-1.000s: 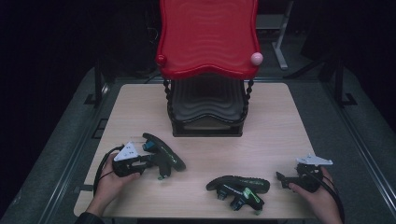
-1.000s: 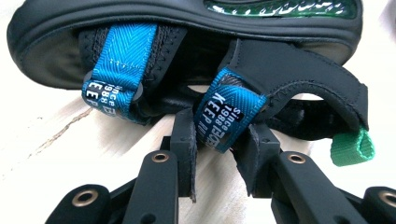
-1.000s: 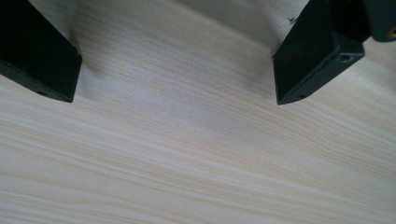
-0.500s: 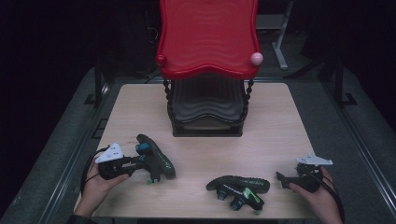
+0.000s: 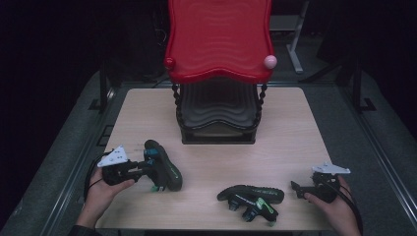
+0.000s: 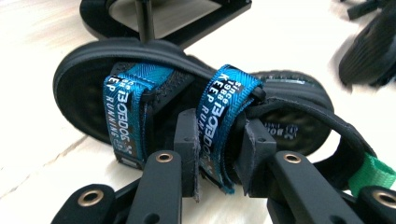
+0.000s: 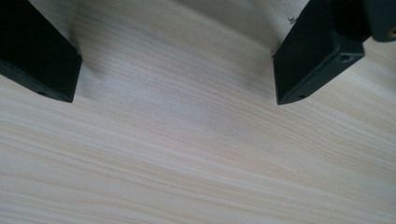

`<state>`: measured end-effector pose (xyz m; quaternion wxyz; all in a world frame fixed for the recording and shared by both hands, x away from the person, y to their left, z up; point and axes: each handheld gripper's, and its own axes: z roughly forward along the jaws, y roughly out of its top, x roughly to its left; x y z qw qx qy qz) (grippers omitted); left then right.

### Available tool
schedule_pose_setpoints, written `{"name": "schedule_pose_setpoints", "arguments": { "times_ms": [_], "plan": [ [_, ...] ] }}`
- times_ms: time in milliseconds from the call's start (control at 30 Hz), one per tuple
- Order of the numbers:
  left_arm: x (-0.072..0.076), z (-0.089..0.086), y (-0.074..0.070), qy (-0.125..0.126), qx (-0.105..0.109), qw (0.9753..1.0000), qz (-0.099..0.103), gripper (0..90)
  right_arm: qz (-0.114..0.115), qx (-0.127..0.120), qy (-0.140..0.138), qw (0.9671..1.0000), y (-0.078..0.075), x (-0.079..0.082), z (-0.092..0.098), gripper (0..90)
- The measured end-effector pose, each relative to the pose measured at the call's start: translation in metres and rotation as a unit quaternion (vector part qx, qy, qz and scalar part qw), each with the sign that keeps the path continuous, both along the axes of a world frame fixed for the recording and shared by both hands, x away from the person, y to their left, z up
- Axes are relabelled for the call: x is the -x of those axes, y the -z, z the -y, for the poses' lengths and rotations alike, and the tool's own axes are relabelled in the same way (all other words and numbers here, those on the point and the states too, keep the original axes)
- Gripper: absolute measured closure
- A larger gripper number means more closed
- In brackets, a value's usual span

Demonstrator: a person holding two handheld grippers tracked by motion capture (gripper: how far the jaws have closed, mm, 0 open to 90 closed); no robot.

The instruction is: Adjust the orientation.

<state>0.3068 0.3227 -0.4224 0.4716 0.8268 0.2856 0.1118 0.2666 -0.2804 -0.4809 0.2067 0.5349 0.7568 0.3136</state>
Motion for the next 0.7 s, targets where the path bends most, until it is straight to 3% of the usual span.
{"name": "schedule_pose_setpoints", "arguments": {
  "times_ms": [300, 700],
  "plan": [
    [-0.02, 0.02, -0.004, 0.009, 0.008, 0.9999, -0.004, 71.0, 0.0, 0.0, 0.0, 1.0, 0.0, 0.0, 0.0, 0.6],
    [-0.05, 0.058, 0.001, 0.011, -0.013, 0.9996, -0.021, 70.4, 0.0, 0.0, 0.0, 1.0, 0.0, 0.0, 0.0, 0.6]
  ]
}}
